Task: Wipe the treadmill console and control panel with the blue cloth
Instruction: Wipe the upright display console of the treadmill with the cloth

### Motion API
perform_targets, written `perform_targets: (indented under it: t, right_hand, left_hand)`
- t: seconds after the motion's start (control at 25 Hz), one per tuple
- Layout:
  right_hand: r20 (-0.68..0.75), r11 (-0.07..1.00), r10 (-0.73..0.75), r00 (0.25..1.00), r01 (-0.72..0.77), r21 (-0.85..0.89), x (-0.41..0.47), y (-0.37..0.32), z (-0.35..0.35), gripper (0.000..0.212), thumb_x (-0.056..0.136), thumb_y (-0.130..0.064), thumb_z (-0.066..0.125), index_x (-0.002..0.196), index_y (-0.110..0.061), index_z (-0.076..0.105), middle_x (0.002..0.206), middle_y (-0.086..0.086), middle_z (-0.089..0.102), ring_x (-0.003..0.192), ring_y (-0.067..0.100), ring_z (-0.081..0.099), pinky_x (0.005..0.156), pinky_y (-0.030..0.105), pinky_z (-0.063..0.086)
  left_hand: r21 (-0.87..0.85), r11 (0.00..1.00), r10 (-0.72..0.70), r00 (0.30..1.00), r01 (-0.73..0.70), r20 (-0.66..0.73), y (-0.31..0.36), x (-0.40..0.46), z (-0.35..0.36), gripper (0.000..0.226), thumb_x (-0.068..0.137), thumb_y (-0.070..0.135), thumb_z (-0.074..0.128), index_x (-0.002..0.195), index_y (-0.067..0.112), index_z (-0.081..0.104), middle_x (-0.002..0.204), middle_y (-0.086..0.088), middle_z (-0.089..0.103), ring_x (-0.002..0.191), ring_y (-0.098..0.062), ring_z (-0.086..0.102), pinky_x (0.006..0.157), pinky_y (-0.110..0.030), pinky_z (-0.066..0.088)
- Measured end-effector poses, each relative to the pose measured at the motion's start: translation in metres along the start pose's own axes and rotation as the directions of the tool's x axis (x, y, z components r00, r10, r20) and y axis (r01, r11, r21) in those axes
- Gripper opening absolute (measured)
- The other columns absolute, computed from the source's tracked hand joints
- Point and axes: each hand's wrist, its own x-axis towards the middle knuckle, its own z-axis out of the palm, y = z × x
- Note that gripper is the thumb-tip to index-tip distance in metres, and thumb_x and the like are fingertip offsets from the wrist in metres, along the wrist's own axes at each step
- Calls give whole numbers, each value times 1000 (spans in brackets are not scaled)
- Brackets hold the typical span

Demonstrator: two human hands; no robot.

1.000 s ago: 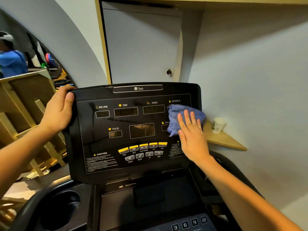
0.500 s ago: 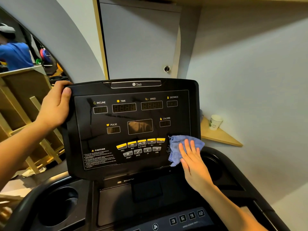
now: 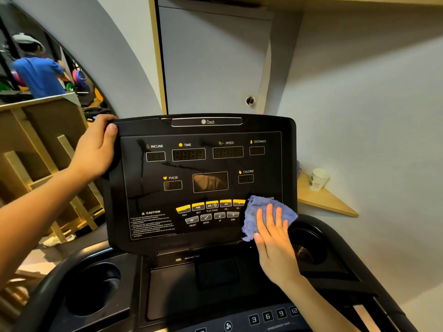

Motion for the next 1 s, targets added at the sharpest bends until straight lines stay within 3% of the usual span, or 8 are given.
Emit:
perform_targets:
  t: [0.12, 0.2, 0.4, 0.48, 0.64, 0.84, 1.0]
  right_hand:
    - [-2, 1000, 14, 1000, -14, -9, 1, -20, -1, 56, 107, -34, 14, 159, -13, 20, 166, 16, 21, 156, 38, 10, 121, 57, 25]
    - [-7, 1000, 20, 1000, -20, -16, 2, -31, -3, 56, 108, -35, 10, 156, -11, 25, 162, 21, 32, 152, 42, 23, 118, 60, 31]
    - [-18, 999, 2, 1000, -2, -45, 6, -38, 1, 56, 107, -34, 7, 156, -10, 19, 159, 23, 36, 151, 43, 19, 121, 56, 23]
    - [-5, 996, -44, 999, 44, -72, 8, -43, 2, 57, 107, -32, 10, 156, -8, 26, 159, 23, 36, 152, 44, 15, 122, 55, 20]
    - [55, 982, -149, 987, 154, -105, 6, -69, 8, 58, 107, -31, 14, 155, -7, 36, 165, 19, 17, 155, 44, 6, 124, 56, 18]
    - [53, 989, -137, 989, 140, -55, 6, -101, 2, 57, 107, -34, 19, 152, -8, 44, 161, 17, 35, 153, 41, 19, 121, 53, 23]
    - [53, 988, -150, 987, 148, 40, 3, -137, -3, 56, 106, -37, 26, 154, -12, 41, 163, 12, 34, 155, 36, 18, 121, 50, 22]
  left_hand:
    - [17, 1000, -21, 1000, 22, -15, -2, 0, 3, 36, 107, 31, 31, 135, 17, 48, 131, -20, 58, 121, -37, 53, 91, -36, 35]
    - [32, 999, -30, 999, 31, -15, -3, 1, 3, 41, 107, 31, 31, 139, 8, 44, 132, -20, 58, 122, -36, 53, 92, -35, 35]
    - [41, 999, -25, 999, 26, -30, -5, 2, 4, 41, 107, 31, 30, 138, 9, 44, 133, -17, 58, 123, -32, 53, 93, -30, 32]
    - [37, 999, -16, 999, 17, -32, -7, 2, 5, 41, 107, 32, 30, 138, 9, 44, 132, -16, 58, 123, -31, 53, 93, -31, 33]
    - [18, 1000, 8, 1000, -8, -17, -14, 4, 3, 41, 106, 37, 30, 137, 13, 44, 129, -15, 59, 119, -31, 55, 95, -41, 41]
    - [36, 999, 6, 1000, -5, -19, -17, 5, 4, 40, 106, 37, 30, 135, 13, 45, 128, -14, 60, 117, -31, 56, 95, -44, 43]
    - [42, 999, 17, 1000, -16, -26, -19, 6, 4, 40, 105, 34, 31, 134, 11, 47, 127, -14, 61, 117, -30, 56, 94, -38, 40]
